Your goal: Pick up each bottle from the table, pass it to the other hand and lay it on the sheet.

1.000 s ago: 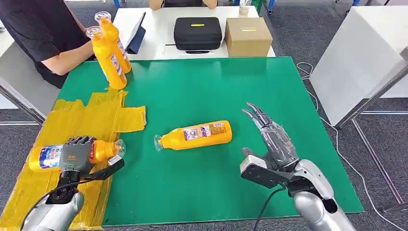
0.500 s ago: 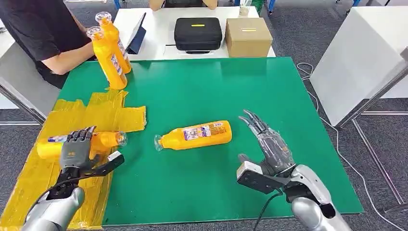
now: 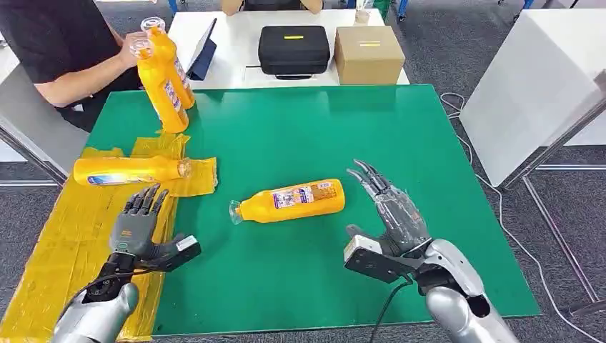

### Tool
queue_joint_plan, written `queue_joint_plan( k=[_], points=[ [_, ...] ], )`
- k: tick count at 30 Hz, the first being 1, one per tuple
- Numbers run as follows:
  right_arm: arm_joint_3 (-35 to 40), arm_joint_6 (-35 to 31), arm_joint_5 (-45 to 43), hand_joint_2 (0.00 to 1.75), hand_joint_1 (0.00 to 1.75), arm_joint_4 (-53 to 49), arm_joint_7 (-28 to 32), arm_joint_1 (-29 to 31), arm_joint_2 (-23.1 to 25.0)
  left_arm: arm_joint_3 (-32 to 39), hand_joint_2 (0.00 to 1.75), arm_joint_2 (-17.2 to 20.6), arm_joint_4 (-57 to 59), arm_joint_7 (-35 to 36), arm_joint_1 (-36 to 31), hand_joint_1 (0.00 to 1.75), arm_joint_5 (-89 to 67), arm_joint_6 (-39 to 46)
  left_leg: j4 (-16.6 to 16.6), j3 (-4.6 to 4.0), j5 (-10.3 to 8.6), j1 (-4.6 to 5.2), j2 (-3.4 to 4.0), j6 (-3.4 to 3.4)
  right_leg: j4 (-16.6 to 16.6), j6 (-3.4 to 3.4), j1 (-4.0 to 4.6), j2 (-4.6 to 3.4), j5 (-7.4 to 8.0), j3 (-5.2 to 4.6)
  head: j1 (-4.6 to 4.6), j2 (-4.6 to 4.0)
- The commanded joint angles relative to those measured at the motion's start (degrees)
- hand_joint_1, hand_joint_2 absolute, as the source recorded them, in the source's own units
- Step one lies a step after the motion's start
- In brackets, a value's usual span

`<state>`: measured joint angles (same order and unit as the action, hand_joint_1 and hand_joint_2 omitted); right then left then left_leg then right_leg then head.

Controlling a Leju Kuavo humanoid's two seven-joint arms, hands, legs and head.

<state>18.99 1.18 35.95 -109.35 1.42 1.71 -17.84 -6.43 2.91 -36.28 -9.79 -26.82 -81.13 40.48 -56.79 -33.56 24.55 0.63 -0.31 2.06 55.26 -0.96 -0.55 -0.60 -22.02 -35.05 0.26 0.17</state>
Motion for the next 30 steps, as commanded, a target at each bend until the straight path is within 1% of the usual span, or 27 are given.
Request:
queue_joint_plan(
  k=[1,3,4,7,8,9,10,11,12,13,14,15,16,18,19,22,23,24,25,26,27,30],
  points=[
    [3.2,-0.07,-2.55,0.0,0.0,8.19,2.09,5.48,-0.24,3.13,0.0,-0.08,-5.6,-4.97,2.43,0.0,6.23,-0.48,0.04,0.27,0.11,-0.07,0.1,-0.17,-0.07,0.06,0.07,-0.04,-0.07,0.26,0.02,0.0],
    [3.94,0.05,-2.68,0.0,0.0,9.41,2.16,7.24,0.2,4.19,0.0,-0.42,-7.13,-7.41,3.08,0.0,10.07,-0.48,0.03,0.25,0.13,-0.07,0.23,-0.17,-0.06,0.06,0.08,-0.18,-0.04,0.21,0.0,0.0],
    [4.05,0.09,-2.73,0.0,0.0,9.59,2.15,7.62,0.38,4.15,0.0,-0.42,-7.18,-7.46,3.12,0.0,10.17,-0.48,0.03,0.15,0.09,-0.06,0.25,-0.13,-0.06,0.04,0.07,-0.2,0.0,0.12,0.02,0.0],
    [4.09,0.15,-2.82,0.0,0.0,9.69,2.12,7.92,0.51,4.09,0.0,-0.41,-7.17,-7.43,3.1,0.0,10.19,-0.48,0.02,0.28,0.14,-0.09,0.22,-0.19,-0.03,0.05,0.08,-0.17,-0.07,0.23,0.0,0.0],
    [4.4,0.23,-2.97,0.0,0.0,9.81,2.03,8.2,0.5,4.2,0.0,-0.73,-8.0,-8.17,3.22,0.0,12.45,-0.48,0.04,0.26,0.11,-0.11,0.15,-0.17,-0.06,0.05,0.1,-0.09,-0.06,0.23,0.0,0.0],
    [4.68,0.3,-3.05,0.0,0.0,10.17,1.81,8.73,0.79,4.14,0.0,-0.94,-9.02,-10.69,3.37,0.0,19.09,-0.48,0.04,0.14,0.05,-0.09,0.1,-0.12,-0.05,0.03,0.08,-0.05,-0.02,0.12,0.0,0.0],
    [4.7,0.37,-2.86,0.0,0.0,10.4,1.63,9.01,1.45,3.21,0.0,-0.71,-11.75,-11.23,4.0,0.0,23.05,-0.99,0.03,0.24,0.1,-0.1,0.11,-0.17,-0.05,0.04,0.09,-0.04,-0.06,0.21,0.02,0.0],
    [4.9,0.47,-2.46,0.0,0.0,10.61,1.36,9.32,1.83,2.76,0.0,-0.38,-14.19,-11.27,4.74,0.0,24.74,-1.47,0.02,0.12,0.06,-0.1,0.11,-0.12,-0.04,0.03,0.08,-0.06,-0.02,0.1,0.0,0.0],
    [5.18,0.55,-1.57,0.0,0.0,10.91,0.94,9.92,2.45,2.91,0.0,-0.42,-20.43,-11.96,6.47,0.0,31.02,-3.63,-0.01,0.25,0.15,-0.12,0.19,-0.19,-0.02,0.04,0.1,-0.12,-0.09,0.21,0.02,0.0],
    [5.66,0.55,0.05,0.0,0.0,11.58,0.28,11.1,3.06,3.58,0.0,-0.46,-29.16,-13.42,8.81,0.0,39.06,-5.98,-0.02,0.09,0.09,-0.11,0.2,-0.13,-0.01,0.03,0.09,-0.14,-0.03,0.06,0.02,0.0],
    [6.0,0.54,0.68,0.0,0.0,12.33,-0.07,12.3,3.46,4.08,0.0,-0.24,-35.17,-12.69,10.32,0.0,42.31,-7.5,-0.07,0.23,0.21,-0.15,0.29,-0.2,0.02,0.05,0.13,-0.2,-0.11,0.19,0.0,0.0],
    [6.28,0.79,1.28,0.0,0.0,13.35,-0.8,13.87,4.0,5.06,0.0,-0.14,-42.05,-11.8,11.82,0.0,47.69,-10.26,-0.08,0.09,0.16,-0.14,0.3,-0.16,0.03,0.04,0.12,-0.25,-0.05,0.05,0.02,0.0],
    [6.44,0.98,1.91,1.75,0.0,14.27,-1.82,15.21,4.44,5.64,0.0,0.22,-45.95,-11.25,12.53,0.0,50.58,-12.03,-0.1,-0.03,0.11,-0.15,0.3,-0.13,0.04,0.04,0.12,-0.27,0.0,-0.07,0.0,0.0],
    [6.53,1.07,1.96,1.75,0.0,14.82,-2.01,16.05,4.7,5.79,0.0,0.67,-47.67,-10.17,12.82,0.0,50.7,-13.01,-0.22,0.14,0.3,-0.18,0.48,-0.23,0.16,0.07,0.15,-0.41,-0.12,0.05,0.02,0.0],
    [6.53,1.07,1.96,1.75,0.0,14.82,-2.01,16.05,4.7,5.79,0.0,0.67,-47.67,-10.17,12.82,0.0,50.7,-13.01,-0.12,0.02,0.15,-0.16,0.33,-0.17,0.07,0.06,0.14,-0.27,-0.03,-0.02,0.0,0.0],
    [6.34,0.97,1.98,1.75,0.0,14.56,-1.98,15.54,4.49,5.84,0.0,0.34,-45.77,-10.9,12.69,0.0,50.78,-12.61,-0.02,0.27,0.17,-0.14,0.28,-0.21,0.0,0.07,0.12,-0.19,-0.09,0.21,0.02,0.0],
    [6.34,0.97,1.98,1.75,0.0,14.56,-1.98,15.54,4.49,5.84,0.0,0.34,-45.77,-10.9,12.69,0.0,50.78,-12.61,0.02,0.17,0.1,-0.11,0.13,-0.17,-0.02,0.05,0.09,-0.08,-0.06,0.15,0.0,0.02],
    [6.34,0.97,1.98,1.75,0.0,14.56,-1.98,15.54,4.49,5.84,0.0,0.34,-45.77,-10.9,12.69,0.0,50.78,-12.61,0.01,0.3,0.17,-0.14,0.17,-0.22,-0.02,0.07,0.12,-0.1,-0.11,0.26,0.0,0.0],
    [6.34,0.97,1.98,1.75,0.0,14.56,-1.98,15.54,4.49,5.84,0.0,0.34,-45.77,-10.9,12.69,0.0,50.78,-12.61,0.02,0.23,0.13,-0.12,0.18,-0.18,-0.04,0.05,0.1,-0.12,-0.07,0.19,0.02,0.0],
    [6.53,0.87,2.92,1.75,0.0,14.8,-2.72,15.86,4.31,6.39,0.0,-0.4,-46.29,-13.6,12.47,0.0,54.87,-12.71,0.03,0.1,0.07,-0.09,0.13,-0.13,-0.02,0.04,0.07,-0.09,-0.03,0.08,0.02,0.0],
    [6.99,1.05,3.71,1.75,0.0,15.95,-3.64,17.45,4.48,7.0,0.0,-0.24,-47.3,-14.72,12.19,0.0,58.24,-12.96,0.02,0.18,0.12,-0.11,0.17,-0.16,-0.02,0.05,0.09,-0.12,-0.06,0.15,0.02,0.0],
    [8.84,2.84,7.67,1.75,0.0,22.38,-6.41,23.58,5.29,6.06,0.0,1.36,-50.01,-13.98,8.85,0.0,63.81,-15.84,-0.08,0.06,0.12,-0.11,0.26,-0.16,0.07,0.05,0.09,-0.2,-0.03,0.02,0.0,0.0]
  ],
)
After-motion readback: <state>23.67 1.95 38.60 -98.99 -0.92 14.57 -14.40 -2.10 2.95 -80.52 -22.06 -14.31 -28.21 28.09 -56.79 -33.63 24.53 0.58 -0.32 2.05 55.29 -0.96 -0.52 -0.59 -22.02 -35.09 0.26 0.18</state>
